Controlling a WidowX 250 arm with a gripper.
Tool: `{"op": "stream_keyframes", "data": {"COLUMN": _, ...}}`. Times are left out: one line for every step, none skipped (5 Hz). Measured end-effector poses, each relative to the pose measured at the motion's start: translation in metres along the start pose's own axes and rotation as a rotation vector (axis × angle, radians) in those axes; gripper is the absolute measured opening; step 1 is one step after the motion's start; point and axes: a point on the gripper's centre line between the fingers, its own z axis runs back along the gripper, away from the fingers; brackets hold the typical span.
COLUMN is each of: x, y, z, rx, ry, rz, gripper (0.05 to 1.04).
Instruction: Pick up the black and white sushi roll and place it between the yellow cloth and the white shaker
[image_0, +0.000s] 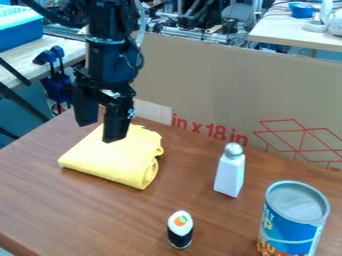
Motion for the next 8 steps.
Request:
{"op": "stream_keyframes", "data": {"x": 0.000, "y": -0.002, "z": -0.007, "rx": -0.007, "ry": 0.021, "rz": -0.004, "gripper": 1.001}}
{"op": "stream_keyframes", "data": {"x": 0.005, "y": -0.018, "z": -0.022, "rx": 0.071, "ry": 0.001, "rz": -0.047, "gripper": 1.001}}
{"op": "stream_keyframes", "data": {"x": 0.011, "y": -0.045, "z": -0.027, "rx": 0.099, "ry": -0.073, "rz": -0.094, "gripper": 1.001}}
{"op": "stream_keyframes", "data": {"x": 0.013, "y": -0.069, "z": -0.045, "rx": 0.075, "ry": -0.060, "rz": -0.134, "gripper": 1.001}}
{"op": "stream_keyframes", "data": {"x": 0.019, "y": -0.086, "z": -0.076, "rx": 0.000, "ry": 0.004, "rz": -0.212, "gripper": 1.001}}
{"op": "stream_keyframes", "data": {"x": 0.024, "y": -0.098, "z": -0.083, "rx": -0.094, "ry": -0.001, "rz": -0.277, "gripper": 1.001}}
{"op": "stream_keyframes", "data": {"x": 0.024, "y": -0.110, "z": -0.081, "rx": -0.139, "ry": -0.006, "rz": -0.307, "gripper": 1.001}}
{"op": "stream_keyframes", "data": {"x": 0.022, "y": -0.116, "z": -0.068, "rx": -0.145, "ry": -0.038, "rz": -0.305, "gripper": 1.001}}
